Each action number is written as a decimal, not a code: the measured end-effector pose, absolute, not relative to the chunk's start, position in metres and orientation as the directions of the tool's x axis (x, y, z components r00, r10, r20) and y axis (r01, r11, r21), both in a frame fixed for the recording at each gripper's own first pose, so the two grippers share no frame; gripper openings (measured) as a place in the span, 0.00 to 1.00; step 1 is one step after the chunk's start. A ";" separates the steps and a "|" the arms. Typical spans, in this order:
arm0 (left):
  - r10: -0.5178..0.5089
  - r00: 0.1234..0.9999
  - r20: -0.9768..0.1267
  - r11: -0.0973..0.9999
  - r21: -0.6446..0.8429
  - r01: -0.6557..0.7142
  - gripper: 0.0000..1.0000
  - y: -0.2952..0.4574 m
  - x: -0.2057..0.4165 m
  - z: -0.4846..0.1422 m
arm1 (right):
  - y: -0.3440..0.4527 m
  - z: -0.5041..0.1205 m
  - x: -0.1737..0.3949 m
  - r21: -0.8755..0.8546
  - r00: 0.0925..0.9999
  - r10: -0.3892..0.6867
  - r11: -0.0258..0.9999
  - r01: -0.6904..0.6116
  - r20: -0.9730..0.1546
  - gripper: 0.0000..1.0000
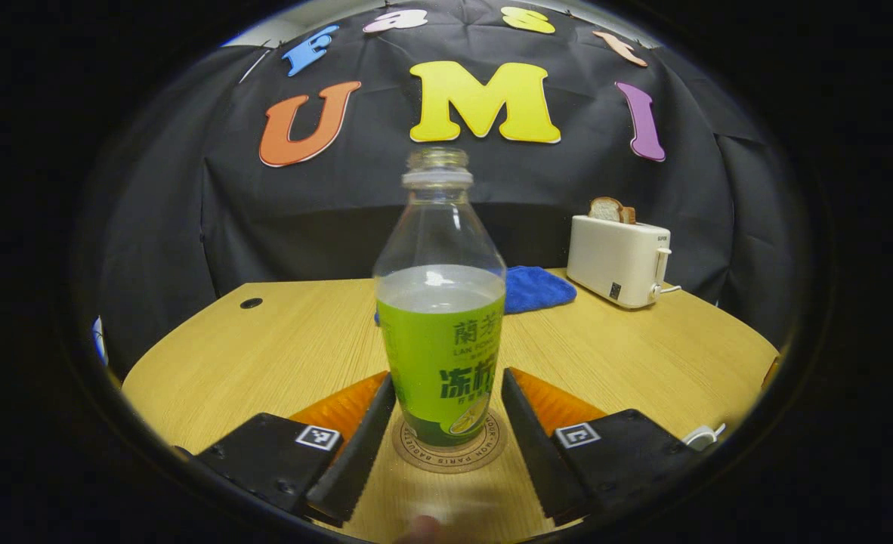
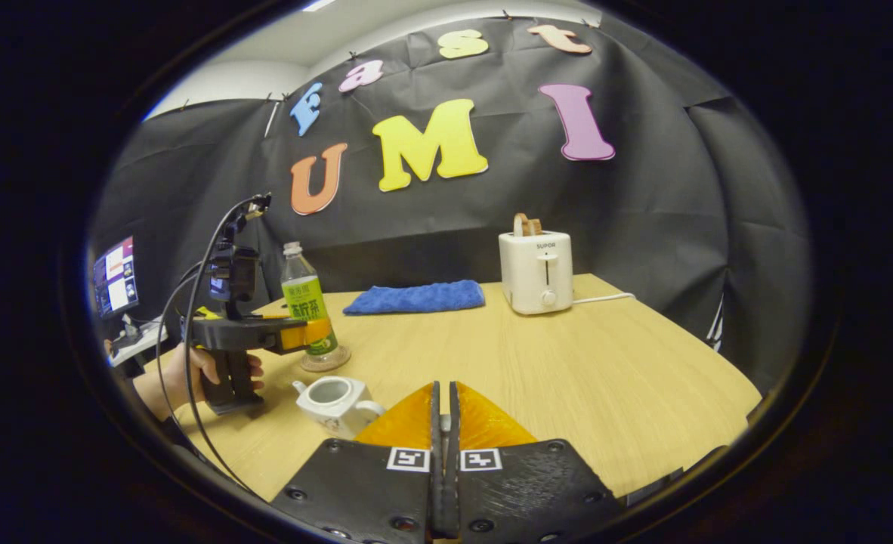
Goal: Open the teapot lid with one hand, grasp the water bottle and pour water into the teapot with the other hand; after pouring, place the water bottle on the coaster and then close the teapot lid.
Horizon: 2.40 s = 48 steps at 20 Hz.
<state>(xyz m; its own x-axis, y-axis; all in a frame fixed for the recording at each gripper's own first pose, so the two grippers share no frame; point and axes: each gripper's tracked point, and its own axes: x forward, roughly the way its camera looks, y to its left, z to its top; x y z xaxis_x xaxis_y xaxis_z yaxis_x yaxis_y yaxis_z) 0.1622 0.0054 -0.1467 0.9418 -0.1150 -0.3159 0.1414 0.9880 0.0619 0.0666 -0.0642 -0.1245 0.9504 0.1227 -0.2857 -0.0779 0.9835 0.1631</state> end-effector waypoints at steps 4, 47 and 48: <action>-0.107 0.945 -0.308 0.990 0.052 0.129 0.99 0.007 0.161 -0.142 | -0.064 -0.124 0.065 0.159 0.951 0.119 0.984 -0.076 -0.285 0.00; 0.192 0.974 -0.118 0.975 0.136 -0.176 0.98 0.167 -0.046 -0.074 | 0.064 -0.131 0.122 0.085 0.917 0.325 0.946 -0.314 -0.231 0.00; 0.192 0.974 -0.118 0.975 0.137 -0.175 0.98 0.167 -0.046 -0.074 | 0.064 -0.131 0.122 0.084 0.918 0.322 0.947 -0.311 -0.230 0.00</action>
<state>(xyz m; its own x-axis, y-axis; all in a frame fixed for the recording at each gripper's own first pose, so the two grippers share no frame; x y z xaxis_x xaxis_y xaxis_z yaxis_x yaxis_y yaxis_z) -0.0460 0.1667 -0.0743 0.9743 0.1917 -0.1180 -0.1753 0.9750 0.1367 0.1223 0.0637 -0.1311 0.9182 0.3223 -0.2303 -0.3112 0.9466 0.0840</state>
